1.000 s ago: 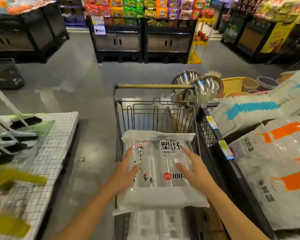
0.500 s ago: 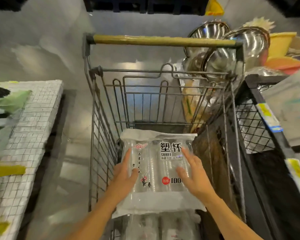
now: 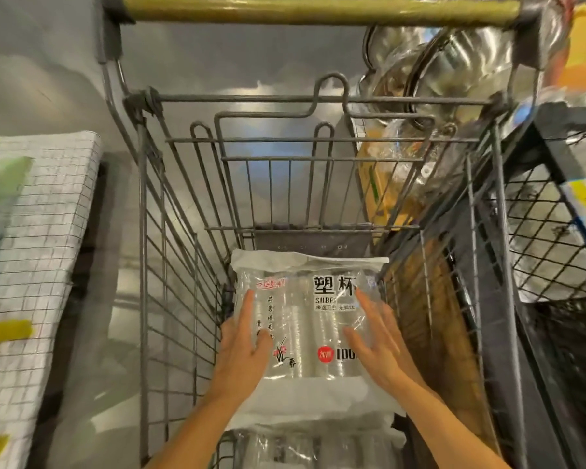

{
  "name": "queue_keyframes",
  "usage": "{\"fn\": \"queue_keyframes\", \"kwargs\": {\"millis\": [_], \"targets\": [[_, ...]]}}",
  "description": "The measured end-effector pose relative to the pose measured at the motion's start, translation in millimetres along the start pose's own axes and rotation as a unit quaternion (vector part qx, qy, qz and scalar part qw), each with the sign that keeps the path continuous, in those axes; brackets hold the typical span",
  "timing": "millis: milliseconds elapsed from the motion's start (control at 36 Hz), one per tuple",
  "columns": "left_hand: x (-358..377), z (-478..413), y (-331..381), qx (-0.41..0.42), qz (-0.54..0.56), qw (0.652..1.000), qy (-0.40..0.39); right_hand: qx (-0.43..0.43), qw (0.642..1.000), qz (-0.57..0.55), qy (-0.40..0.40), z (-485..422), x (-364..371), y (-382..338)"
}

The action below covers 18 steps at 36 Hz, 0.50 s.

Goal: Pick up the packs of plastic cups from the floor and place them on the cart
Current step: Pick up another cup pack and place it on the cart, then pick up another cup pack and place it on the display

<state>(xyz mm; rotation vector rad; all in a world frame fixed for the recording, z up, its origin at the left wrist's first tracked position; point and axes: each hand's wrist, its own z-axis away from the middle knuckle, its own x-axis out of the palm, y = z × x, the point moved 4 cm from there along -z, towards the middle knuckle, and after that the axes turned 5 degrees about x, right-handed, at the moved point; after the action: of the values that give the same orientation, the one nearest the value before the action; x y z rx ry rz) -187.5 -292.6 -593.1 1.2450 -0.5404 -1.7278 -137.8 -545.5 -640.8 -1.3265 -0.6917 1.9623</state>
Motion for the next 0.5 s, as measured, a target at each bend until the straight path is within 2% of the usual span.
{"fn": "queue_keyframes", "kwargs": {"millis": [111,222,333,417,500], "targets": [[-5,3,6,-0.005,-0.040,0.999,-0.014,0.021,0.994,0.081,-0.066,13,-22,-21],[-23,8,20,-0.037,-0.100,0.993,-0.042,0.049,0.987,0.119,-0.094,25,-44,-44],[-58,12,73,0.009,-0.186,0.981,-0.049,0.013,0.973,0.223,-0.061,22,-78,-86],[-87,21,129,0.047,-0.251,0.964,-0.068,-0.027,0.966,0.254,-0.024,24,-115,-132],[-119,38,183,0.094,-0.305,0.946,-0.055,-0.051,0.957,0.283,-0.025,33,-152,-185]]}}
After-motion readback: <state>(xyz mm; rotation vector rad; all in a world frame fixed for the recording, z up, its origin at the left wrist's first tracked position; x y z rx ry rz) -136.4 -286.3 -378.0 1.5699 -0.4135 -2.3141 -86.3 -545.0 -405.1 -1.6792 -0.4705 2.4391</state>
